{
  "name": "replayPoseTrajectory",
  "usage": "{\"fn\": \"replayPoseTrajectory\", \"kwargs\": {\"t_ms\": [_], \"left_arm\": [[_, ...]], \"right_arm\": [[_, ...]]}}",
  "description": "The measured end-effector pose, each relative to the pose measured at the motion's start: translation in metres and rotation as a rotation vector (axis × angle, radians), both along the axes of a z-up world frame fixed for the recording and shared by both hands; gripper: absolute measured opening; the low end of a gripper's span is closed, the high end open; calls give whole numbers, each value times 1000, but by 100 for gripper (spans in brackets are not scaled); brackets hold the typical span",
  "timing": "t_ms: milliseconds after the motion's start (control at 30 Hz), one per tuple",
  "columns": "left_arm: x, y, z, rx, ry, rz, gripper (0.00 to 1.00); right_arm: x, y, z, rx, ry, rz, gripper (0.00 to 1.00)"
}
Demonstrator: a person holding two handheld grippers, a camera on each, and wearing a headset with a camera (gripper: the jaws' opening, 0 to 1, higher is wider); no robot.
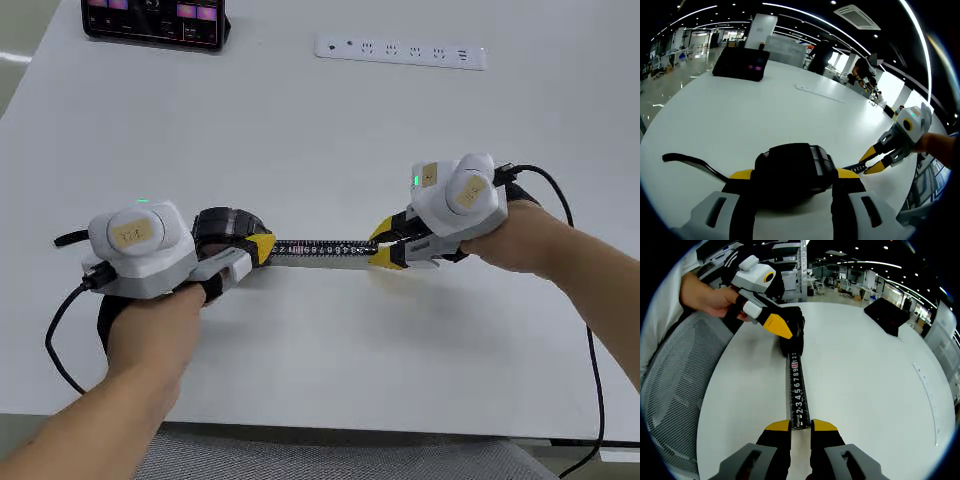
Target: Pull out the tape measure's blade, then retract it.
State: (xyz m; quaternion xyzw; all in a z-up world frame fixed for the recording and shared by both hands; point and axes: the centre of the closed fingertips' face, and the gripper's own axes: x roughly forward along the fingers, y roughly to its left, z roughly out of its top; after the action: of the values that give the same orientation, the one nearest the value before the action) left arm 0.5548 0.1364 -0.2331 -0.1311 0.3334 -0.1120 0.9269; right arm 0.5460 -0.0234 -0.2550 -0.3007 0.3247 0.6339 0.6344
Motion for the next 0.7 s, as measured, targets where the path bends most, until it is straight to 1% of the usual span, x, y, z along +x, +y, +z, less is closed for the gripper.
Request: {"fn": "replayPoseTrajectory", "kwargs": {"t_ms": [433, 700], "left_arm": [[1, 1, 0, -8, -2, -2, 56], [1, 1, 0, -12, -2, -2, 56]], "right_arm": [[-1, 19, 0, 24, 10, 3, 11], [0, 27, -1, 33, 15, 7, 11]]}}
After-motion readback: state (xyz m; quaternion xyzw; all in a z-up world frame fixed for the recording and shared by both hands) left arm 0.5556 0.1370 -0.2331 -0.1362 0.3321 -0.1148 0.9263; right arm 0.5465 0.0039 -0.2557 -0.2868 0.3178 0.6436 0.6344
